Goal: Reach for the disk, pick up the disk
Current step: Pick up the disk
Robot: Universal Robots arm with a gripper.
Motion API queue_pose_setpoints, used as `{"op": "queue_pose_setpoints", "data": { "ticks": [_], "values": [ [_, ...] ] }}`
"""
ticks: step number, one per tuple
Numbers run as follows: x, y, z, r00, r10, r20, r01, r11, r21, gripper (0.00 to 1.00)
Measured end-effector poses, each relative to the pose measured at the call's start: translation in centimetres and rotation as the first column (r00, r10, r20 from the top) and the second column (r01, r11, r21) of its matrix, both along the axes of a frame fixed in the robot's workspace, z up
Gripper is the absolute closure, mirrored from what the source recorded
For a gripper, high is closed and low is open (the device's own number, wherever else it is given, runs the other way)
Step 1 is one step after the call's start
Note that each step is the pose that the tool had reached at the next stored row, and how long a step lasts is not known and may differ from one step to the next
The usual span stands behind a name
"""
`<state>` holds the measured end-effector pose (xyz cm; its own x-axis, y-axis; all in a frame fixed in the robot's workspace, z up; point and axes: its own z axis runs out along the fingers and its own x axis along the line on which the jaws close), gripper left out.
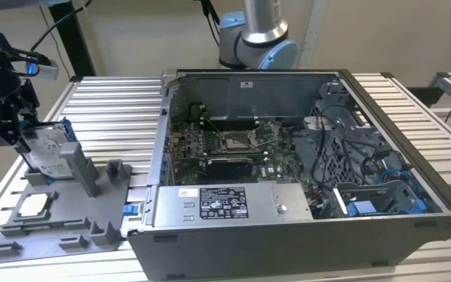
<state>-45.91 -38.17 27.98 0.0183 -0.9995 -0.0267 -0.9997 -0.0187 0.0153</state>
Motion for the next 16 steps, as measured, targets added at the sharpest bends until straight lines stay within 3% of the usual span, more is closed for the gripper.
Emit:
{"op": "queue_pose_setpoints", "data": {
  "ticks": [10, 16],
  "values": [
    [0.0, 0.04, -1.46, 1.0, -0.002, 0.0004, 0.002, 1.0, 0.0, 0.0],
    [0.0, 0.08, -1.79, 1.0, -0.002, 0.0004, 0.002, 1.0, -0.0001, 0.0]
  ]
}}
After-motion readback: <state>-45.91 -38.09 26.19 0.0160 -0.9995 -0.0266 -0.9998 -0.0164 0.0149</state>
